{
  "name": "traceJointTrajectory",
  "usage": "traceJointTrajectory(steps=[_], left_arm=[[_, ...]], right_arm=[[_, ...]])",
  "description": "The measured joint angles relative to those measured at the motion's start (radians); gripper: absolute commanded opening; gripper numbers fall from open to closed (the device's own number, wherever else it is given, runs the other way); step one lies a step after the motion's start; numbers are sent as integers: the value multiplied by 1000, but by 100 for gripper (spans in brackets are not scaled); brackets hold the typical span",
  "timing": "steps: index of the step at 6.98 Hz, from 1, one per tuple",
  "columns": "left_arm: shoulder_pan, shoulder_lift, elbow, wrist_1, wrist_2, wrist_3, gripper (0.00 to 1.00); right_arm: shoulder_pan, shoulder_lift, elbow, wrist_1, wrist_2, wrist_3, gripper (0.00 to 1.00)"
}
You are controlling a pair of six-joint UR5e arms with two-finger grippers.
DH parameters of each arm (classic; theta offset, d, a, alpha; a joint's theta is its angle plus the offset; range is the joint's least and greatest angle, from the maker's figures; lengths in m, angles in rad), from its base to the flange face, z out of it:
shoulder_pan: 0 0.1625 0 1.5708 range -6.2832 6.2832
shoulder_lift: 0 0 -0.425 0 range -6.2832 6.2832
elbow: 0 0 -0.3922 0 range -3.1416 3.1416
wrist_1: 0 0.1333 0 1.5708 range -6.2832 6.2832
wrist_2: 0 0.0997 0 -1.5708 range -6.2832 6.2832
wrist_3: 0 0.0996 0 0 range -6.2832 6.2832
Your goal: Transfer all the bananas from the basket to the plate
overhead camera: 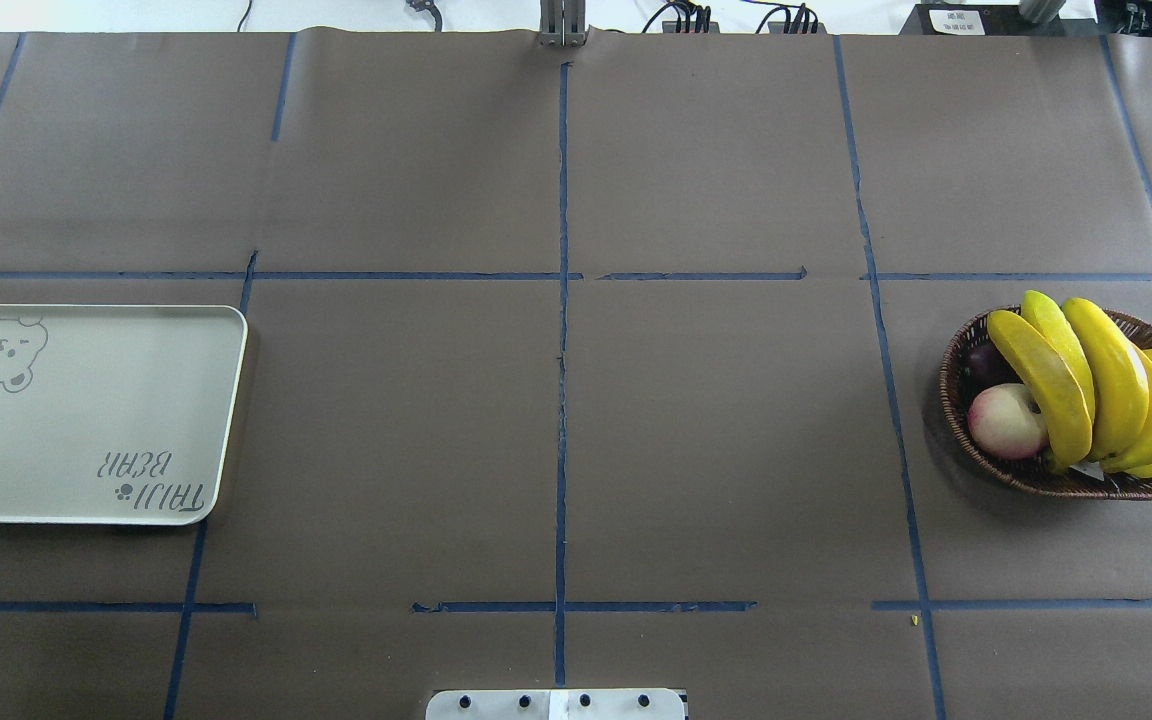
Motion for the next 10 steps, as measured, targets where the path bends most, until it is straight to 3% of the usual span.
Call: traceJointTrajectory(steps=[10], left_arm=[[0, 0, -9, -22, -1, -2, 100]], right_arm=[[4, 1, 2, 0, 3, 5, 100]])
